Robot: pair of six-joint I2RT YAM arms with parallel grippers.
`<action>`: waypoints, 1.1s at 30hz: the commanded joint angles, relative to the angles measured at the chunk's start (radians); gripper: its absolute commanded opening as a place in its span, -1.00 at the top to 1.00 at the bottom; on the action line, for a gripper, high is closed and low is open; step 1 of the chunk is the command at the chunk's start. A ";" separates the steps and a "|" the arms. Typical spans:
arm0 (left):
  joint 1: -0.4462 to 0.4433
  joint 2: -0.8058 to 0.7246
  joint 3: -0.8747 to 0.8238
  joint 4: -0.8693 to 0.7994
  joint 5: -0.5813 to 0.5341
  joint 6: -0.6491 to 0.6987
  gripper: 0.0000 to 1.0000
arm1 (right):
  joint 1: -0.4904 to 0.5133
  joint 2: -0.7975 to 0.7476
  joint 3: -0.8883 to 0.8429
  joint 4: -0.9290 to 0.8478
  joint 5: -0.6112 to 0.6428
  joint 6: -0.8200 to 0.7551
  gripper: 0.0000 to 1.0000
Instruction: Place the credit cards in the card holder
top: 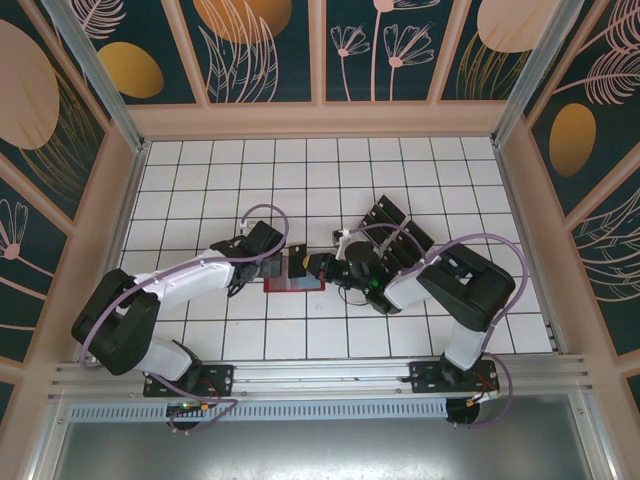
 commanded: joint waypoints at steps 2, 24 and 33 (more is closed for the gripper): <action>-0.006 -0.016 0.020 -0.074 0.011 0.058 -0.97 | -0.006 -0.059 -0.024 -0.047 0.054 -0.024 1.00; -0.042 0.090 0.017 -0.064 -0.061 0.065 -0.97 | 0.035 -0.044 0.003 -0.081 0.124 -0.001 1.00; -0.045 0.148 0.006 -0.071 -0.075 0.032 -0.97 | 0.038 0.002 0.011 -0.020 0.114 0.002 1.00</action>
